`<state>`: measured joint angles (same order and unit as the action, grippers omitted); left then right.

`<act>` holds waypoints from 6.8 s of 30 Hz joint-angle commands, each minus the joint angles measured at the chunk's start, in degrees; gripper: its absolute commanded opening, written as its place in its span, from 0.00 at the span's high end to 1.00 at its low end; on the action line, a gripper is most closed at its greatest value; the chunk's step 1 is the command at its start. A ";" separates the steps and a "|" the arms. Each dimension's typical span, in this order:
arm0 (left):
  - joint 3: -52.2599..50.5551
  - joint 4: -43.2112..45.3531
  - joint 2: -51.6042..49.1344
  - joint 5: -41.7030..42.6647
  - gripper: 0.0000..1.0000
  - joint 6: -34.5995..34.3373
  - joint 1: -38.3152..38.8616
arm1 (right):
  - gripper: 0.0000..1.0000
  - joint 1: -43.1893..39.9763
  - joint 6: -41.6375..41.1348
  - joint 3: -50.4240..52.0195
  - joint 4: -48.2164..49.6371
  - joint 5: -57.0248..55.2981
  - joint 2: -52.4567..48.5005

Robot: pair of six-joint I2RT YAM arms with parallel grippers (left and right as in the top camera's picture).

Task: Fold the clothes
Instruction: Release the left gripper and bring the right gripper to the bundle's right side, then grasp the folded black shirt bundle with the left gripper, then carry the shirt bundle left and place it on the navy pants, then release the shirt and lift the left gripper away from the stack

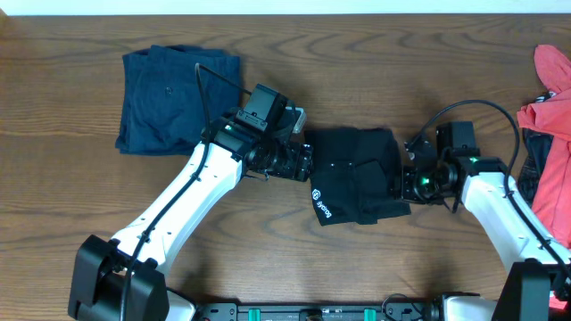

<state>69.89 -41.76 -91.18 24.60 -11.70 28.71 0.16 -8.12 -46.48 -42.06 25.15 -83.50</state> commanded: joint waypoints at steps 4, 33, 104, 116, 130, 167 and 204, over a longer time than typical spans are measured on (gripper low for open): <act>0.52 -0.85 0.61 -0.72 0.20 0.96 0.02 | 0.99 -4.04 1.29 -10.03 -6.78 -3.80 3.96; -0.42 -1.81 0.48 -1.07 0.01 0.46 1.03 | 0.40 -4.59 5.90 -8.48 -6.56 -3.85 3.02; 1.62 50.10 -3.23 33.27 0.94 -9.99 -32.81 | 0.99 -9.84 -5.81 -21.18 -6.88 1.27 12.68; 1.60 52.02 -15.43 25.68 0.94 -9.03 -46.84 | 0.99 -9.84 -6.12 -21.18 -9.11 2.84 12.68; 1.60 30.47 -19.74 25.68 0.83 -13.05 -50.60 | 0.99 -9.86 -6.21 -21.20 -9.16 2.95 12.68; -0.55 13.49 -1.75 18.45 0.20 -1.62 -50.27 | 0.99 -9.86 -4.94 -21.18 -8.39 2.08 12.68; -0.59 15.15 -19.19 -22.05 0.92 16.57 -31.65 | 0.99 -9.84 -4.94 -21.18 -9.05 2.10 12.68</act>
<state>69.73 -24.38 -106.65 3.31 4.73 -2.74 -9.69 -13.58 -67.79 -50.43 27.18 -70.85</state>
